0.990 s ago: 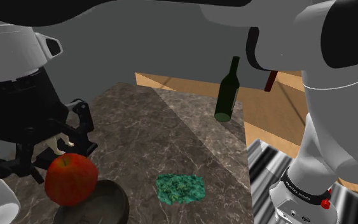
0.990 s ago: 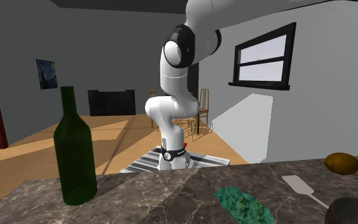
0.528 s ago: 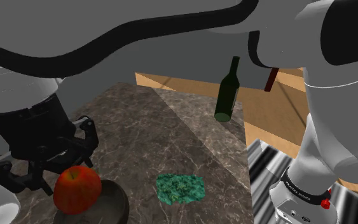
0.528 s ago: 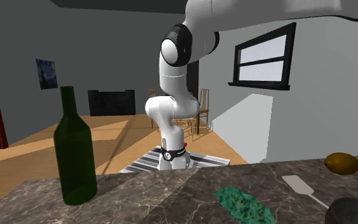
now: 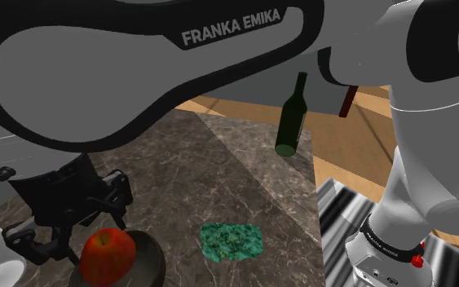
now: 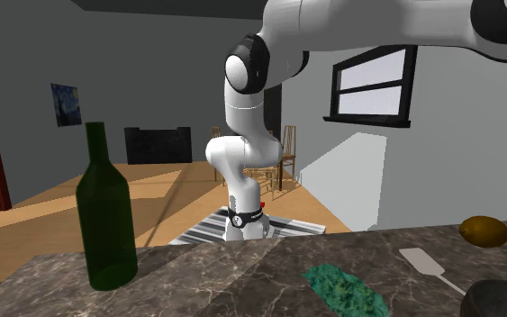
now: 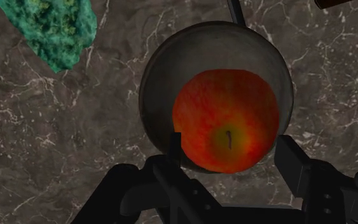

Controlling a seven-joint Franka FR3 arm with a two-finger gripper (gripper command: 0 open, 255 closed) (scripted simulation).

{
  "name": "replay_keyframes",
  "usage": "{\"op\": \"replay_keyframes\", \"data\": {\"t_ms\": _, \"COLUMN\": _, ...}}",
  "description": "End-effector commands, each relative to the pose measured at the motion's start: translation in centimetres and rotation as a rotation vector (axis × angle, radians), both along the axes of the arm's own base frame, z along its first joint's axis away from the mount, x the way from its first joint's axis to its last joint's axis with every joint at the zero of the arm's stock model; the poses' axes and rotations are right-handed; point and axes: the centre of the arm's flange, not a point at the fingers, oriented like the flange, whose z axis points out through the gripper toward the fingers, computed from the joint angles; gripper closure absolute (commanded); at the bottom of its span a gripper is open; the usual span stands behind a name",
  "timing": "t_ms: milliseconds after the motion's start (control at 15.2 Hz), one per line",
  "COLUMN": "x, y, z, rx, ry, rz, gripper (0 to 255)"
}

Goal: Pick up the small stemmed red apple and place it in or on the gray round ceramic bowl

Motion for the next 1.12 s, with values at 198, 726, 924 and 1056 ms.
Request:
{"op": "replay_keyframes", "data": {"t_ms": 198, "x": 0.0, "y": 0.0, "z": -0.8, "rx": 0.0, "ry": 0.0, "rz": 0.0, "gripper": 255}}
{"op": "replay_keyframes", "data": {"t_ms": 726, "x": 0.0, "y": 0.0, "z": -0.8, "rx": 0.0, "ry": 0.0, "rz": 0.0, "gripper": 0}}
{"op": "replay_keyframes", "data": {"t_ms": 924, "x": 0.1, "y": 0.0, "z": 0.5, "rx": 0.0, "ry": 0.0, "rz": 0.0, "gripper": 0}}
{"op": "replay_keyframes", "data": {"t_ms": 1056, "x": 0.2, "y": 0.1, "z": 3.1, "rx": 0.0, "ry": 0.0, "rz": 0.0, "gripper": 0}}
